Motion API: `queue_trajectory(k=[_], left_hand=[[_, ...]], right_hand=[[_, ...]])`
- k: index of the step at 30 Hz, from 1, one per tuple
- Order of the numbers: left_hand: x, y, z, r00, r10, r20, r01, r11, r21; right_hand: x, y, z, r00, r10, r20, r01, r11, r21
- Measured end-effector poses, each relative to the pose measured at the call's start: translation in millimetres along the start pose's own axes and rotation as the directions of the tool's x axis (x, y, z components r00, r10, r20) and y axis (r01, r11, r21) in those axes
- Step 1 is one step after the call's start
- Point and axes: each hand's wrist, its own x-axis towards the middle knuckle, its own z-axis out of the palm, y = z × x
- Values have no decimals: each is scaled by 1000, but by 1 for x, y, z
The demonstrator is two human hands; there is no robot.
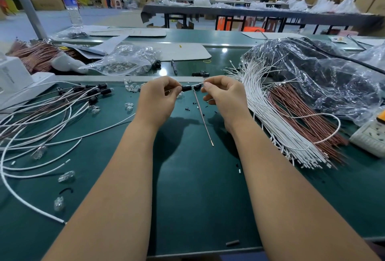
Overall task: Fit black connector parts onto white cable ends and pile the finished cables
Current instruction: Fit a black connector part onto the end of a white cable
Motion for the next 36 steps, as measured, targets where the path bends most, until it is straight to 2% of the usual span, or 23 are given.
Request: queue_trajectory(k=[3, 7, 10, 17, 24, 27, 31, 36], left_hand=[[-1, 2, 1, 1000, 17, 0, -17, 999, 38], [-2, 4, 4, 999, 35, -7, -35, 995, 95], [-2, 5, 7, 999, 36, 18, -38, 993, 114], [-3, 9, 10, 998, -7, 60, 7, 1000, 2], [-4, 12, 10, 994, -62, 95, 68, 996, -59], [-4, 13, 11, 987, -129, 97, 136, 988, -70], [-3, 15, 9, 971, -207, 119, 226, 958, -179], [-4, 16, 8, 965, -244, 93, 260, 929, -264]], right_hand=[[0, 1, 1, 999, -43, -16, 42, 997, -58], [1, 2, 5, 990, -139, -9, 133, 961, -241], [1, 3, 6, 989, -144, 17, 142, 944, -298], [0, 3, 6, 996, -75, 54, 83, 982, -170], [2, 4, 6, 995, -48, 83, 63, 981, -185], [2, 5, 7, 995, -36, 96, 53, 982, -182], [1, 5, 7, 994, -5, 108, 23, 986, -163], [0, 4, 7, 992, 37, 121, -25, 995, -102]])
